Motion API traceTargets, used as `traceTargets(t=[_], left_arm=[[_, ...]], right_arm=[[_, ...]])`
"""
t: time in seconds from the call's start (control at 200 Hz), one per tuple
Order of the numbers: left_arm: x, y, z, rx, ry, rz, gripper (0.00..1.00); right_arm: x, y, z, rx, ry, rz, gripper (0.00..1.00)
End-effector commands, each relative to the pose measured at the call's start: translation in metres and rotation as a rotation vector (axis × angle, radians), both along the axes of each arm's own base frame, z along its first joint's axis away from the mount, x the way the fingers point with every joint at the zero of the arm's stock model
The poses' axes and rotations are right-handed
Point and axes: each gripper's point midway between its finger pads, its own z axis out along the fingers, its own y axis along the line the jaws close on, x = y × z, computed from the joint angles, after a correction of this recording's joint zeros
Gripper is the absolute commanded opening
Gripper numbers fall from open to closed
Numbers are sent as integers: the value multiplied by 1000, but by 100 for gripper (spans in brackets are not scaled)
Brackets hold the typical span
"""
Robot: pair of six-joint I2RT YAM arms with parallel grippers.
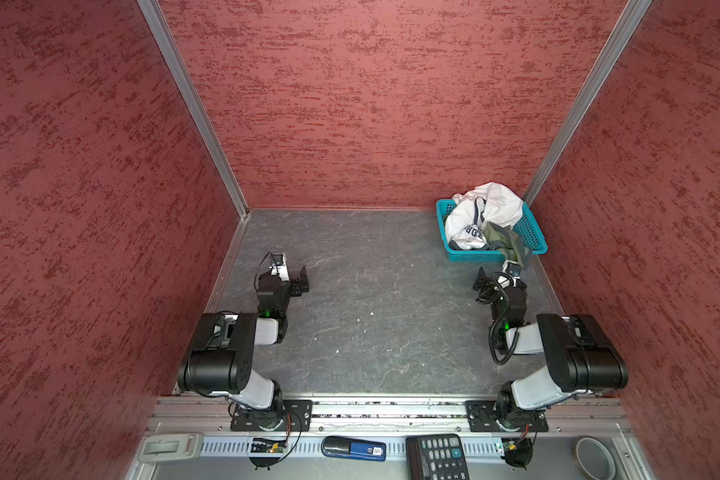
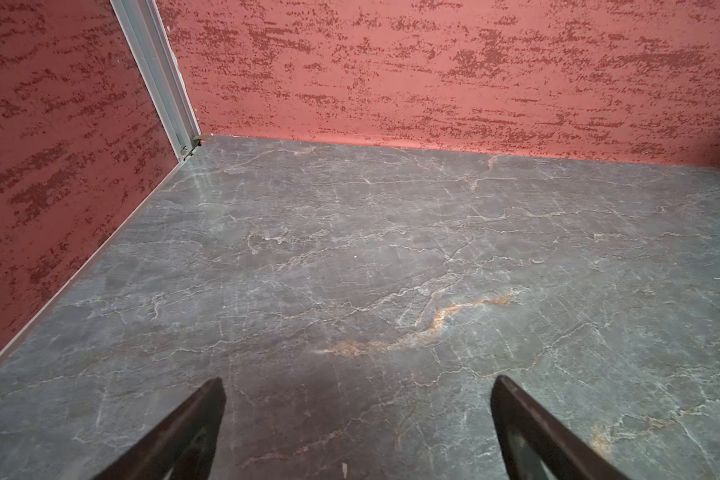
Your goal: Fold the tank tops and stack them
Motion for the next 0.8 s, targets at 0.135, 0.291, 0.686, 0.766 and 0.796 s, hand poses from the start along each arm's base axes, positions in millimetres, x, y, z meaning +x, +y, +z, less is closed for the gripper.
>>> traceTargets(t=[0.135,0.291,0.686,0.766,0.796], left_arm=[[6,-1,10,-18,-38,3,99],[7,0,9,-29,-32,-7,99],[7,0,9,-34,-27,-14,99],[7,-1,8,-34,-27,-14,100],[7,0,8,-34,-27,-13,100]], right_arm=[[5,-1,17,-19,-63,-16,99],[4,-2,16,-18,-61,-17,99],[4,-1,16,-18,-61,-16,99],[4,-1,17,-18,-63,-16,99],[4,-1,16,-18,-61,-16,99]])
